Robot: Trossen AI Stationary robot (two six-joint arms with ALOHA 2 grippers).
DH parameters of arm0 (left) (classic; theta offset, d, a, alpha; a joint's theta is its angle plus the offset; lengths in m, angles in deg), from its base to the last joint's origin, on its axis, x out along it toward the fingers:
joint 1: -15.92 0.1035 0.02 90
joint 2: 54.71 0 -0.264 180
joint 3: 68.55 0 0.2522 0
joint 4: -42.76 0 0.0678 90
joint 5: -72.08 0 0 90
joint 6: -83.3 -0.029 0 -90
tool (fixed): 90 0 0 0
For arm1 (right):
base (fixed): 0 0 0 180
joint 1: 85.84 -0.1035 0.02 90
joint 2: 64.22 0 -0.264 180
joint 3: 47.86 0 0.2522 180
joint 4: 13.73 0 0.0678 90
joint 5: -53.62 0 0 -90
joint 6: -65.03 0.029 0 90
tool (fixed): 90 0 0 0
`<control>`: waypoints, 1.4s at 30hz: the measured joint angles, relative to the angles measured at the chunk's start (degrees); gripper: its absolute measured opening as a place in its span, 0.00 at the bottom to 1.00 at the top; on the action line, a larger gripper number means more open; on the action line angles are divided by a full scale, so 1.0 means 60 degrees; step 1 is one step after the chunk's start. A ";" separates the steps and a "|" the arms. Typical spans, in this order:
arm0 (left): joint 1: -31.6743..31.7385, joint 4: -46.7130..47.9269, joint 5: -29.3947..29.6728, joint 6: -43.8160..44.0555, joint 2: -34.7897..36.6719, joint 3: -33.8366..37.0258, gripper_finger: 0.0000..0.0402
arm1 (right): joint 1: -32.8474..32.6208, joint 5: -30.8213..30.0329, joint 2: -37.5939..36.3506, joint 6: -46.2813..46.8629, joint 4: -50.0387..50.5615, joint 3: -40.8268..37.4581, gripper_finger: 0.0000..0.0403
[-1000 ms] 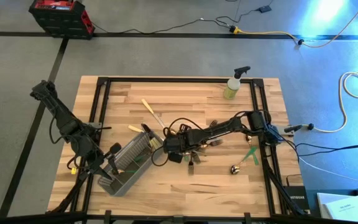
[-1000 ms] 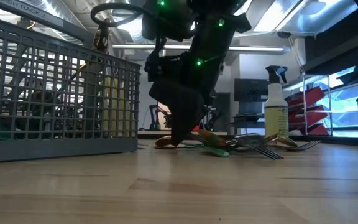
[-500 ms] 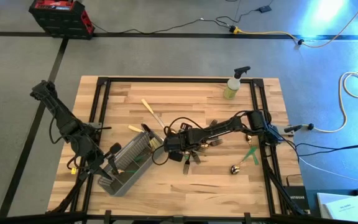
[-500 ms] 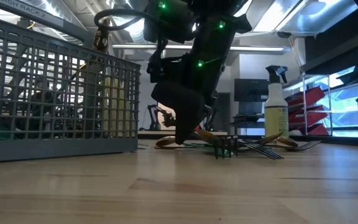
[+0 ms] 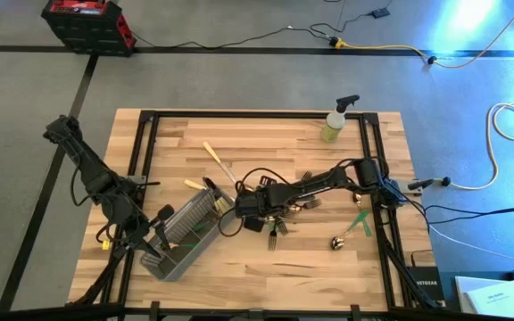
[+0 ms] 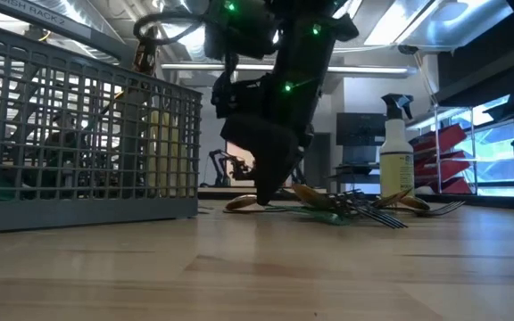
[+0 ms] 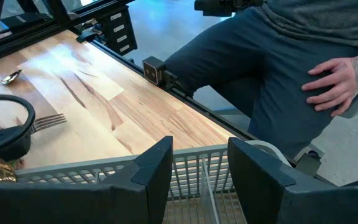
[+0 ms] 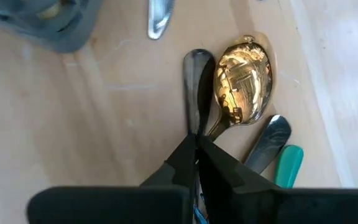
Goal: Sort silverware
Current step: Put the spoon into the silverware tray
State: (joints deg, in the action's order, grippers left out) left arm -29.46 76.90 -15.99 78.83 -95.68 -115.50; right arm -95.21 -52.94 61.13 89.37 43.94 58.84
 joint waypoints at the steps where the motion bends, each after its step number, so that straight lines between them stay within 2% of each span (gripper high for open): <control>1: -0.0004 -0.0004 0.0000 0.0000 0.0000 0.0000 0.35 | -0.0007 0.0082 0.0009 -0.0013 0.0158 0.0159 0.00; 10: -0.0003 -0.0004 0.0000 0.0000 0.0000 0.0000 0.35 | -0.0133 0.0128 0.0012 -0.0086 0.1535 0.1509 0.00; 18: -0.0001 -0.0004 0.0000 0.0001 0.0004 0.0004 0.35 | -0.0177 0.0169 -0.0002 0.0702 0.1392 0.1301 0.03; 21: -0.0004 0.0000 0.0000 0.0002 0.0002 0.0004 0.35 | -0.0122 0.0092 -0.0002 0.0923 0.1340 0.1033 0.10; 29: -0.0004 0.0000 0.0000 0.0000 0.0003 0.0004 0.35 | -0.0054 -0.0074 -0.0022 0.1033 0.0223 0.0540 0.39; 33: -0.0002 -0.0004 0.0000 0.0002 0.0000 0.0004 0.35 | 0.0097 -0.0062 -0.0024 0.0908 -0.0021 0.0135 0.47; 37: 0.0000 -0.0004 0.0000 0.0000 0.0004 0.0004 0.35 | 0.0280 -0.0120 -0.0024 0.0982 -0.0150 -0.0153 0.46; 42: 0.0000 -0.0004 0.0000 0.0000 0.0004 0.0004 0.35 | 0.0399 -0.0003 -0.0024 0.0981 -0.0652 -0.0441 0.38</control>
State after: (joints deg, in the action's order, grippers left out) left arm -29.46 76.88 -15.99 78.83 -95.66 -115.47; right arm -92.81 -52.95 60.99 95.25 40.03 56.19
